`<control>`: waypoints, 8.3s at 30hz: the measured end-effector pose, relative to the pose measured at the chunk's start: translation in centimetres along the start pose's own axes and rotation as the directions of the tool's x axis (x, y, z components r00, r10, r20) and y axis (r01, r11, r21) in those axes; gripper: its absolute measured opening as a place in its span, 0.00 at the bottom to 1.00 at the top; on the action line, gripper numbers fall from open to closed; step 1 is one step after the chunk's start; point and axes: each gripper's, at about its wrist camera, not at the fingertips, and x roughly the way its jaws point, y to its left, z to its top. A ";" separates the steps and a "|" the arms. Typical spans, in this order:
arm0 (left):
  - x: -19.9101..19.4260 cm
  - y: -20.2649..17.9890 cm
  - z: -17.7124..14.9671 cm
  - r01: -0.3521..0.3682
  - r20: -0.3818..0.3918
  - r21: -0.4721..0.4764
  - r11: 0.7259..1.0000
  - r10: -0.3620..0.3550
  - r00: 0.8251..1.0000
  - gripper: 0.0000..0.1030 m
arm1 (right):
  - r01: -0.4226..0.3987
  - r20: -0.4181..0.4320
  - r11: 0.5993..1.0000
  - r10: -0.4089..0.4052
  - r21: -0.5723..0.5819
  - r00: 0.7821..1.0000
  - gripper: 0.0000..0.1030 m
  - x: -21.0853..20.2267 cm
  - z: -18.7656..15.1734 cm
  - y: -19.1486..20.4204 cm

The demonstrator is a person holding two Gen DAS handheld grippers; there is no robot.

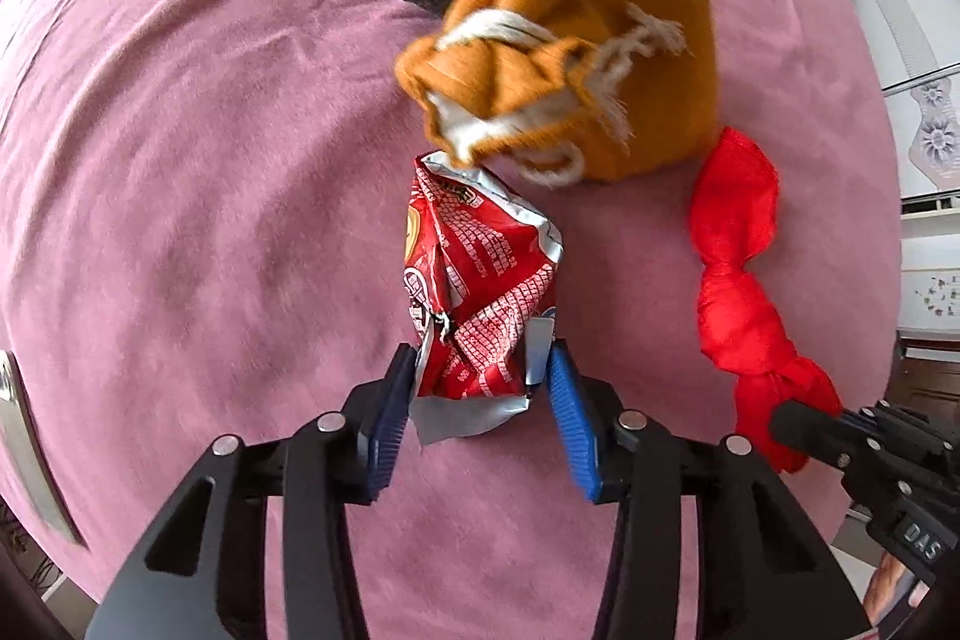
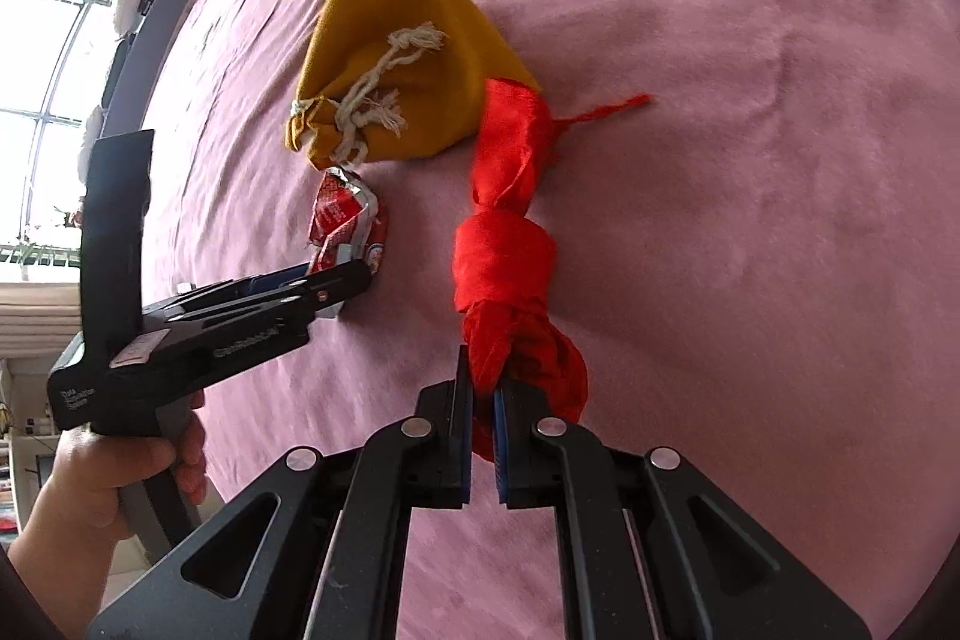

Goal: Collect trash
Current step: 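Carry the wrapper and ribbon over the yellow bin, then open both tools to drop the wrapper and ribbon into the bin, then move both tools back to the mustard bag and black sock, then grasp the mustard bag with the right tool while the left tool grasps the black sock, then carry the black sock and mustard bag over the yellow bin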

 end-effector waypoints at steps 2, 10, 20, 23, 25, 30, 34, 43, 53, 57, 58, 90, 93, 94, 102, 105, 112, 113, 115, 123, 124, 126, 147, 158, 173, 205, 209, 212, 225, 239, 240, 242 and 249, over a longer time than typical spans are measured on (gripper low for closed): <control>-0.4 -0.8 -1.3 0.002 -0.004 0.014 1.000 -0.002 1.000 0.39 | 0.007 0.003 1.000 -0.007 0.004 1.000 0.06 -0.5 -0.5 -0.3; -0.9 -5.6 -6.9 0.047 -0.041 0.077 0.996 -0.044 0.998 0.38 | 0.021 0.021 0.999 -0.022 0.031 1.000 0.06 -3.2 -5.1 -3.1; 0.4 -15.3 -12.8 0.110 -0.104 0.191 0.975 -0.091 0.990 0.38 | 0.045 0.068 0.994 -0.052 0.098 0.996 0.06 -8.5 -12.3 -8.7; 1.1 -19.9 -14.4 0.128 -0.125 0.249 0.960 -0.099 0.987 0.38 | 0.050 0.090 0.990 -0.062 0.130 0.994 0.06 -10.5 -14.6 -11.1; 1.6 -22.2 -14.9 0.138 -0.135 0.278 0.951 -0.104 0.985 0.38 | 0.053 0.102 0.987 -0.070 0.154 0.992 0.05 -11.9 -16.0 -13.0; 2.6 -29.1 -16.3 0.170 -0.156 0.346 0.923 -0.122 0.980 0.38 | 0.066 0.127 0.975 -0.094 0.210 0.987 0.06 -15.1 -19.1 -17.9; 3.2 -34.9 -18.2 0.180 -0.169 0.411 0.894 -0.119 0.978 0.38 | 0.070 0.151 0.965 -0.111 0.253 0.982 0.06 -17.7 -21.1 -21.7; 4.3 -45.8 -21.3 0.201 -0.208 0.504 0.840 -0.108 0.972 0.38 | 0.069 0.201 0.931 -0.149 0.357 0.968 0.05 -23.2 -25.0 -31.4; 5.7 -55.0 -22.1 0.220 -0.235 0.589 0.778 -0.096 0.967 0.38 | 0.056 0.236 0.884 -0.184 0.464 0.954 0.05 -26.9 -27.3 -40.6; 6.7 -58.4 -22.3 0.235 -0.252 0.626 0.744 -0.092 0.963 0.38 | 0.053 0.241 0.868 -0.196 0.494 0.951 0.06 -27.6 -27.8 -43.3; 6.7 -59.0 -22.4 0.242 -0.258 0.631 0.737 -0.094 0.961 0.39 | 0.051 0.243 0.864 -0.197 0.501 0.950 0.08 -27.8 -28.0 -44.0; 0.4 -49.1 -22.4 0.139 -0.106 0.649 0.748 -0.092 0.990 0.77 | 0.133 0.231 0.904 -0.243 0.405 0.942 0.28 -26.7 -26.8 -34.1; -0.5 -45.6 -22.1 0.134 -0.094 0.626 0.768 -0.096 0.991 0.77 | 0.142 0.224 0.914 -0.239 0.379 0.945 0.28 -25.5 -26.1 -31.2; -0.9 -44.1 -22.0 0.128 -0.087 0.618 0.776 -0.094 0.992 0.77 | 0.142 0.222 0.917 -0.236 0.373 0.946 0.28 -25.0 -25.8 -30.1; -3.9 -31.8 -20.9 0.087 -0.035 0.538 0.838 -0.081 0.996 0.77 | 0.142 0.211 0.949 -0.205 0.282 0.956 0.29 -20.9 -22.9 -20.6; -5.0 -27.3 -20.2 0.067 -0.013 0.514 0.855 -0.071 0.997 0.77 | 0.141 0.210 0.960 -0.194 0.244 0.958 0.30 -19.0 -21.3 -16.8; -7.9 -17.8 -17.6 0.028 0.039 0.453 0.891 -0.051 0.998 0.77 | 0.137 0.200 0.976 -0.170 0.167 0.965 0.30 -15.0 -17.1 -9.6; -8.3 -16.5 -17.1 0.022 0.046 0.445 0.895 -0.047 0.998 0.77 | 0.135 0.197 0.978 -0.166 0.162 0.966 0.30 -14.4 -16.4 -8.7; -8.8 -14.5 -16.2 0.015 0.055 0.433 0.901 -0.043 0.998 0.77 | 0.125 0.194 0.981 -0.153 0.150 0.969 0.30 -13.2 -15.2 -6.8; -9.7 -8.7 -11.4 0.002 0.082 0.386 0.922 -0.036 0.996 0.77 | 0.113 0.184 0.988 -0.131 0.110 0.974 0.33 -10.2 -9.8 -2.0; -9.8 -8.1 -10.9 0.001 0.085 0.378 0.926 -0.036 0.996 0.77 | 0.112 0.181 0.988 -0.129 0.104 0.975 0.33 -9.9 -9.2 -1.6; -9.9 -6.9 -9.4 0.002 0.091 0.360 0.933 -0.037 0.995 0.77 | 0.110 0.175 0.990 -0.123 0.085 0.977 0.36 -9.4 -7.5 -0.7; -6.3 1.1 4.2 0.016 0.096 0.205 0.979 -0.036 0.995 0.78 | 0.127 0.106 0.988 -0.117 -0.089 0.987 0.42 -0.3 8.8 2.0; -4.4 2.2 6.6 0.076 0.058 0.244 0.967 -0.093 0.994 0.80 | 0.099 0.067 0.975 -0.087 -0.198 0.994 0.47 4.1 14.3 2.1; -2.5 2.1 10.3 0.082 0.043 0.267 0.960 -0.097 0.994 0.81 | 0.055 0.055 0.982 -0.046 -0.181 0.997 0.08 4.0 11.8 0.2; 0.6 -3.7 10.9 0.090 0.025 0.195 0.977 -0.097 0.995 0.50 | 0.086 0.114 0.996 -0.087 0.015 0.990 0.07 -0.7 8.6 -5.3; -0.2 -5.1 7.7 0.119 0.017 0.213 0.970 -0.126 0.992 0.50 | 0.088 0.134 0.996 -0.091 0.027 0.987 0.07 -2.0 7.0 -5.1; -0.8 -6.5 5.0 0.145 0.007 0.217 0.965 -0.150 0.989 0.50 | 0.093 0.146 0.995 -0.098 0.042 0.984 0.07 -3.4 5.2 -5.1; -2.4 -15.1 -4.6 0.155 -0.022 0.355 0.922 -0.158 0.987 0.50 | 0.143 0.182 0.980 -0.168 0.141 0.969 0.07 -9.1 -6.1 -8.6; -1.9 -27.5 -14.9 0.199 -0.104 0.502 0.842 -0.170 0.980 0.50 | 0.146 0.210 0.948 -0.210 0.284 0.955 0.07 -17.0 -19.2 -17.0; -1.8 -29.0 -15.9 0.202 -0.108 0.506 0.838 -0.171 0.979 0.50 | 0.150 0.210 0.947 -0.214 0.285 0.954 0.07 -17.7 -20.1 -17.8; -1.5 -30.7 -17.1 0.211 -0.116 0.512 0.833 -0.177 0.977 0.50 | 0.151 0.211 0.944 -0.218 0.292 0.953 0.07 -19.0 -21.6 -19.3; 0.1 -39.5 -21.0 0.232 -0.146 0.545 0.805 -0.181 0.973 0.50 | 0.159 0.221 0.934 -0.237 0.319 0.946 0.07 -22.9 -26.2 -25.0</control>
